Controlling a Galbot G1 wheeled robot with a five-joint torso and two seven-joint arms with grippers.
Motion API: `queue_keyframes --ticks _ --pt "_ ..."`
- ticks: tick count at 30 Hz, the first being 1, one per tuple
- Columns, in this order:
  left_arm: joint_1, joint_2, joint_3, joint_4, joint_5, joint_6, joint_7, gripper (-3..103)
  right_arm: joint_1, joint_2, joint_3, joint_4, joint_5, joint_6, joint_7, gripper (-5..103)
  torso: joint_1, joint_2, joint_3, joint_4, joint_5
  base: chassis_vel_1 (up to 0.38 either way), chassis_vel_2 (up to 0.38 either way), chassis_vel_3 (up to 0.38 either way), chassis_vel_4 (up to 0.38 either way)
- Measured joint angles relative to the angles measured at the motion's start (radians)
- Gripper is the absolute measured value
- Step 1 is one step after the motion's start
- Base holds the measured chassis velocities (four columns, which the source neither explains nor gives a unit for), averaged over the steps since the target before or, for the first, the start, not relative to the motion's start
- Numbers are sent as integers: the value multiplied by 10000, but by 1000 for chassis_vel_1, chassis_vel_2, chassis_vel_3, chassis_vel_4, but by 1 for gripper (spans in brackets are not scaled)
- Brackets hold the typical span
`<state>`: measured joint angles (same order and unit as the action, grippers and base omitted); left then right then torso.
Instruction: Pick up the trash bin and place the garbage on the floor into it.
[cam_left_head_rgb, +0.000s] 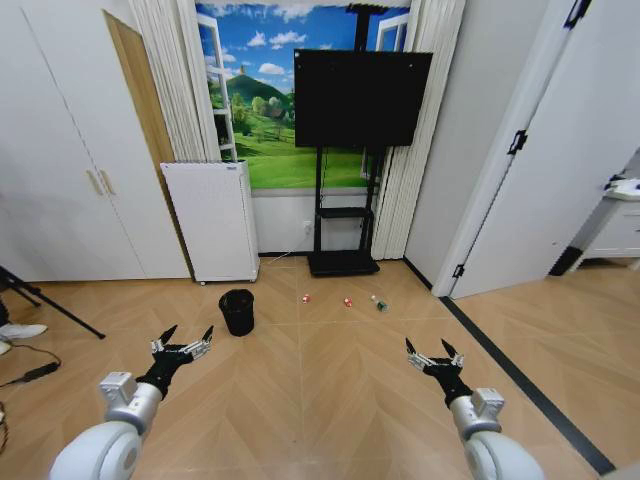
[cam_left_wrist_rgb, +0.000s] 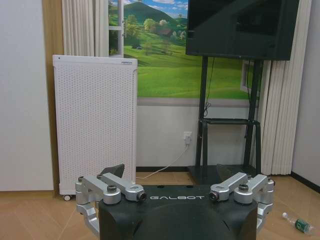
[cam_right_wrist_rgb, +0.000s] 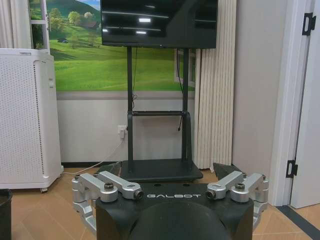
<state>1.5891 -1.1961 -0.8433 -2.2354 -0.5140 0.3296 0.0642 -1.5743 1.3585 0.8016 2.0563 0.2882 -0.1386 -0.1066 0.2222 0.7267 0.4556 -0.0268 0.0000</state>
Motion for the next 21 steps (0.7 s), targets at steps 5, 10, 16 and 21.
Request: queue_keyframes --ticks 5,10,16,21 --pt "42 -50 5 -21 39 -5 0 100 -49 -19 3 -77 32 110 -11 100 0 0 0 -1 0 -115 122 119 -113" --pt "68 -110 26 -25 101 -13 1 100 -78 -26 -20 -196 43 221 -25 100 1 -1 2 -2 0 -199 185 197 -191" --pt "85 -199 47 -24 148 -21 6 100 -62 -53 -69 -290 46 266 -51 100 0 -1 1 -1 3 -250 255 254 -275" --pt "99 -285 68 13 183 -24 1 100 -17 -87 -130 -387 51 272 -60 100 2 -2 2 -5 -3 -300 313 314 -303"
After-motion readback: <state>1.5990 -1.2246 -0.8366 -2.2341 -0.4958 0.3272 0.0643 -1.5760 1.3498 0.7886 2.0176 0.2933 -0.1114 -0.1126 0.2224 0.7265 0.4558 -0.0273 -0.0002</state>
